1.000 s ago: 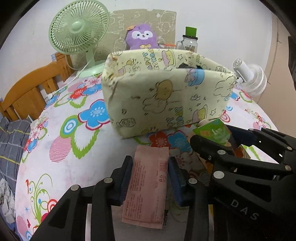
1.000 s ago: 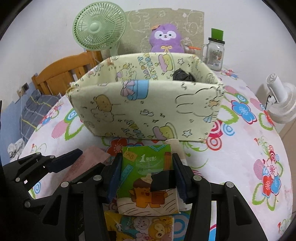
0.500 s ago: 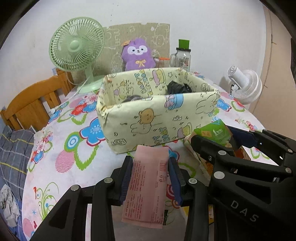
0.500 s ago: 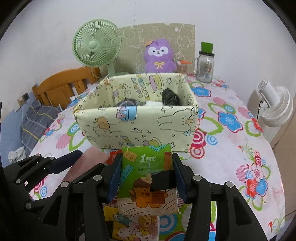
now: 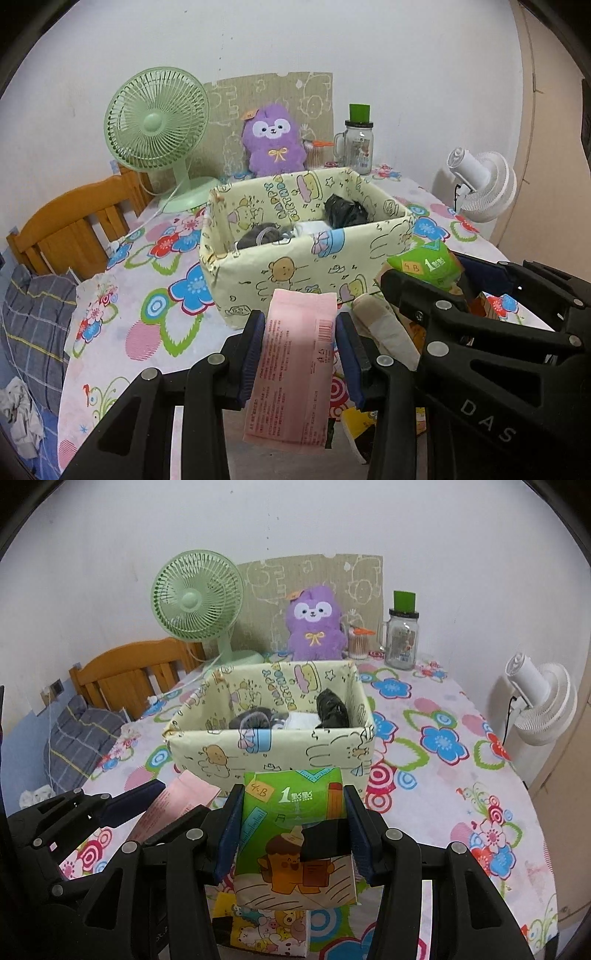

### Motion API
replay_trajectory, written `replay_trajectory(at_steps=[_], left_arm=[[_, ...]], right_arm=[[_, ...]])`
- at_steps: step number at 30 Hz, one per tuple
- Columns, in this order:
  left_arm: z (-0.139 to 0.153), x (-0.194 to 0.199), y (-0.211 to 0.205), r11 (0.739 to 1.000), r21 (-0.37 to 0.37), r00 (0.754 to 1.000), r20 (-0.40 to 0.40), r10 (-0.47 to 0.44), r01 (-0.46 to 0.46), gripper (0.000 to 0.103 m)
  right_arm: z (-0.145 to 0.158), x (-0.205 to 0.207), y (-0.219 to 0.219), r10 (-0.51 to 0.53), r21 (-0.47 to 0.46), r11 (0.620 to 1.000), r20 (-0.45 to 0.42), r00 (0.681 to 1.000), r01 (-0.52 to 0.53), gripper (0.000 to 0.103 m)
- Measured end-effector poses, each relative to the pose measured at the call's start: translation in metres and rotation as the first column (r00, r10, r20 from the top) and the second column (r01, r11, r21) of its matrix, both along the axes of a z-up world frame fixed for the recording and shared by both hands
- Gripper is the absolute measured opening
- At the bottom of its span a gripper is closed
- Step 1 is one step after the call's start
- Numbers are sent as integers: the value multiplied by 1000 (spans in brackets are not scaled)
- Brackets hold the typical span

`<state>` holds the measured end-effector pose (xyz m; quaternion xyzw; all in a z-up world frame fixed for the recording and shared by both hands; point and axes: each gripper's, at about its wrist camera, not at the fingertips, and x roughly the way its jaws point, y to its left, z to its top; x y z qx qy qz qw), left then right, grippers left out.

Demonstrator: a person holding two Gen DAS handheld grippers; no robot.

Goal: Organize soft objects
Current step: 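Carry the green tissue pack and pink packet over the box with both tools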

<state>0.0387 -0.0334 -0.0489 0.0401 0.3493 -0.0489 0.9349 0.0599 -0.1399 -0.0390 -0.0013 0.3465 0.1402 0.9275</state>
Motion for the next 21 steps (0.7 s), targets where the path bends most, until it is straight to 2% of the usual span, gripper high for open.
replay_trajectory(at_steps=[21], left_arm=[[34,4,-6,1000,-5,997,77,-10,10,40]], right_arm=[[37,3,-7,-13,10,1000,72,997,13,55]])
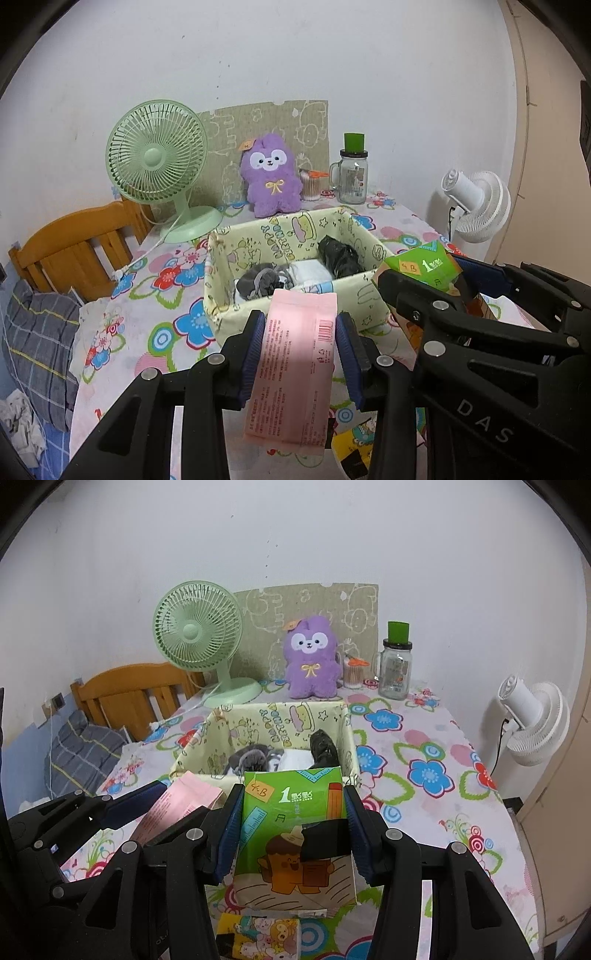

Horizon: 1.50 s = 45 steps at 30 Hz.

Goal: Organize soft objects
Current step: 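Carry the green tissue pack and pink packet over the box with both tools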

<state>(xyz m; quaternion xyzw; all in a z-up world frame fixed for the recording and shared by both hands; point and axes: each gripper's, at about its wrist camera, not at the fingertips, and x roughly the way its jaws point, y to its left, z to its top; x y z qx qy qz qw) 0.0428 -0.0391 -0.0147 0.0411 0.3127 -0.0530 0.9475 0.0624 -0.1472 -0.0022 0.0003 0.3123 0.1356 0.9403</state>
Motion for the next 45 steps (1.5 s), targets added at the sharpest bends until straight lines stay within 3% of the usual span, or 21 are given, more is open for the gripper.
replay_trajectory(at_steps=[28,45], left_arm=[[22,49,9,1000,0,999,51,10,-10,40],[11,100,25,999,-37,999,6,35,-35,40]], right_arm=[[20,55,7,-12,-7,1000,44,999,13,55],[7,109,20,5,8,1000,-16,1000,-5,55]])
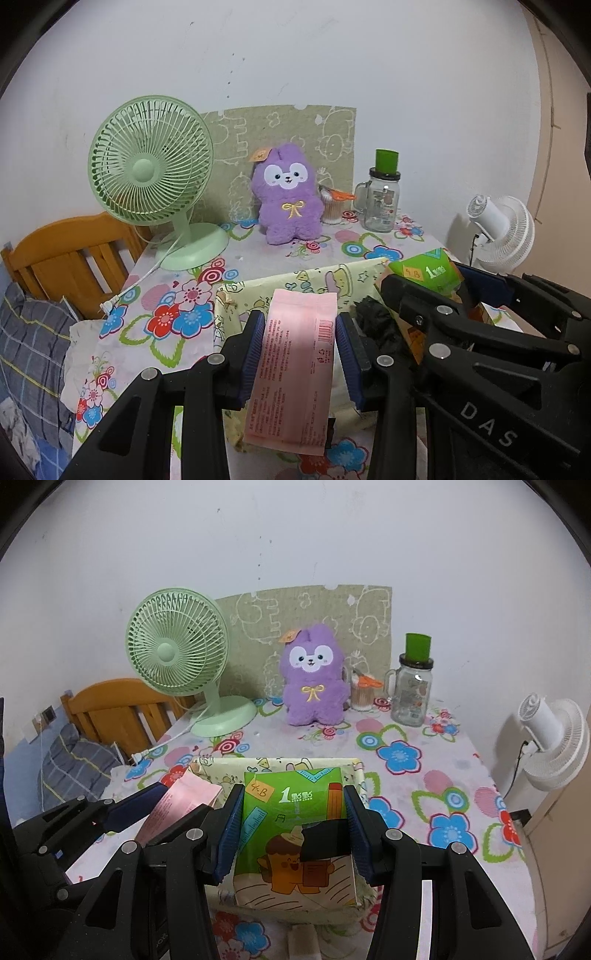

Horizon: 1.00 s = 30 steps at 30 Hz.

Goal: Organize soft objects
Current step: 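Carry the green tissue pack and pink packet over the box with both tools, then open both tools to drop the tissue pack and pink packet into the box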

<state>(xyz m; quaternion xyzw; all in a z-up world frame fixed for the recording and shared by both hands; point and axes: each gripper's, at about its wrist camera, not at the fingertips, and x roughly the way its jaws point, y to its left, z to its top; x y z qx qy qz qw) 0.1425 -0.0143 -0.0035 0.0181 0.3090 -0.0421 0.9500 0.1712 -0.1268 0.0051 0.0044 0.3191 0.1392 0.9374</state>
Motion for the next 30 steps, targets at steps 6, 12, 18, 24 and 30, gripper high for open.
replay_trajectory(at_steps=[6,12,18,24,30], left_arm=[[-10,19,4,1000,-11,999,-28,16,-16,41],[-23,35,7,999,-14,997,-73,33,-34,50],[-32,40,3,999,17,996,-87,35,-33,69],[-40,48,3,998,22,992,-111,67,-65,77],[-44,52,3,998,12,990,-128,63,-62,87]], right_arm=[[-10,19,4,2,-10,1000,-29,1000,-3,55],[-24,35,9,5,-30,1000,-59,998,-7,55],[-35,46,19,29,-52,998,-72,997,-32,55],[-42,55,24,38,-61,997,-82,996,-43,55],[-47,61,24,37,-50,998,-99,994,-42,57]])
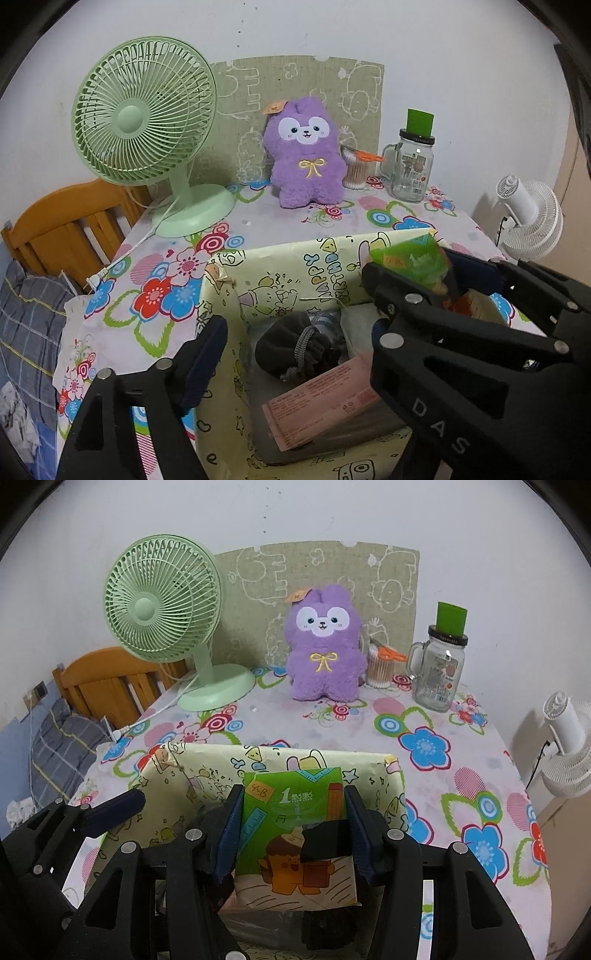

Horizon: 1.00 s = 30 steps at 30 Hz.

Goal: Organize soft objects
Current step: 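Open both tools to drop the tissue pack and pink packet into the box, then withdraw both tools from the box toward the white roll and yellow pouch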

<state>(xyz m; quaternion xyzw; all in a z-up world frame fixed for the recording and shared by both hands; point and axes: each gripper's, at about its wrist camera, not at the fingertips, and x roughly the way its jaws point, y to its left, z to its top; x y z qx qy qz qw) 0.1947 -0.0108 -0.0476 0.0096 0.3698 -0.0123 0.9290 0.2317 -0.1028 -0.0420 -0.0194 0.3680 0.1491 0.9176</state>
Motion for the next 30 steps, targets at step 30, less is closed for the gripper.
replay_trajectory(at_steps=[30], left_arm=[[12,-45,-15,999,-13,999,36,-38,39,97]], right_arm=[[17,-54,-24,-46,14,999,55,997,45,94]])
